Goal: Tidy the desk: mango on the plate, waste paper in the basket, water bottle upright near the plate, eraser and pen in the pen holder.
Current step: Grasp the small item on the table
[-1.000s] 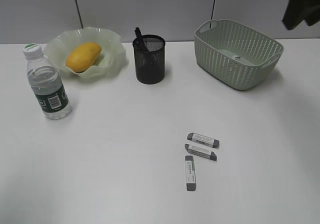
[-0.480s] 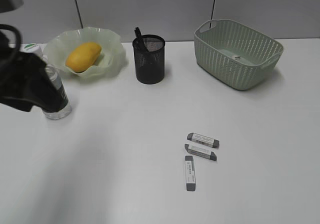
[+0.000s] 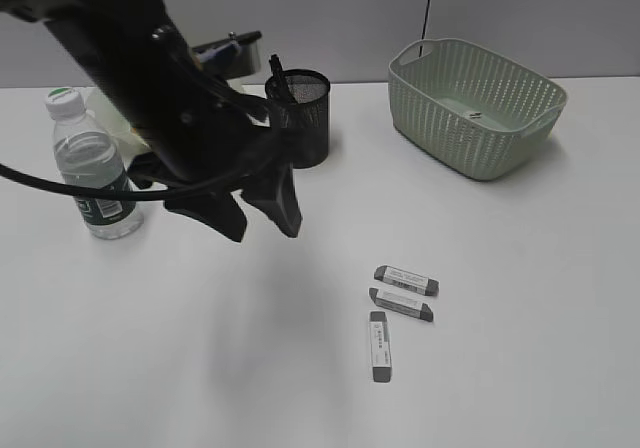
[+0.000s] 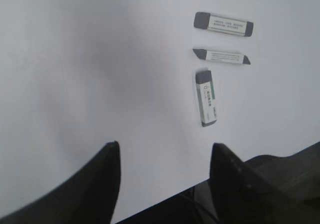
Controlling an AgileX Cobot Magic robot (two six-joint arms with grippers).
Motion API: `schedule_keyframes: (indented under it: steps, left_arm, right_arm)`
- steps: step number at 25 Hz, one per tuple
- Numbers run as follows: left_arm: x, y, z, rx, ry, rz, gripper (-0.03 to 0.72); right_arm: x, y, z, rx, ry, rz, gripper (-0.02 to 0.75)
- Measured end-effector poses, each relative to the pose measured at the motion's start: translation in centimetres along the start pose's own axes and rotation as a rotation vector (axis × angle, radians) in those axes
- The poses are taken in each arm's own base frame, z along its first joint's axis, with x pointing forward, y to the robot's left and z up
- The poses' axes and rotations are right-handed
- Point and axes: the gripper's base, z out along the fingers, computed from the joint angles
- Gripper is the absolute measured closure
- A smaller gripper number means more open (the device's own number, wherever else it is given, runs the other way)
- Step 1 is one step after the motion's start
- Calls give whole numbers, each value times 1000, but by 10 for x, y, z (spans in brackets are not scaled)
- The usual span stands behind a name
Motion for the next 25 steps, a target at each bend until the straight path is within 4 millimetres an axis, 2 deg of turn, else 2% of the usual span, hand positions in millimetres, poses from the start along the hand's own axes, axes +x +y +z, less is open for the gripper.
schedule_keyframes:
  steps: [6,11,14,19,25]
  left_arm:
    - [-5,-32,38,-39,49,21,282]
    - [-6,-61,67,-88,104,61,293]
    - [-1,-73,86,-181,146,89,314]
    - [0,-80,105,-221,164,3,320]
    - [-3,-79,112,-232,143,-110,320]
  right_arm:
    - [22,7,-9,-44,-24,15,382]
    - [36,9,-5,-56,-6,22,382]
    - [43,10,-3,-56,1,23,384]
    - [50,11,-5,-55,-11,22,384]
    - [57,13,-18,-50,-62,16,383]
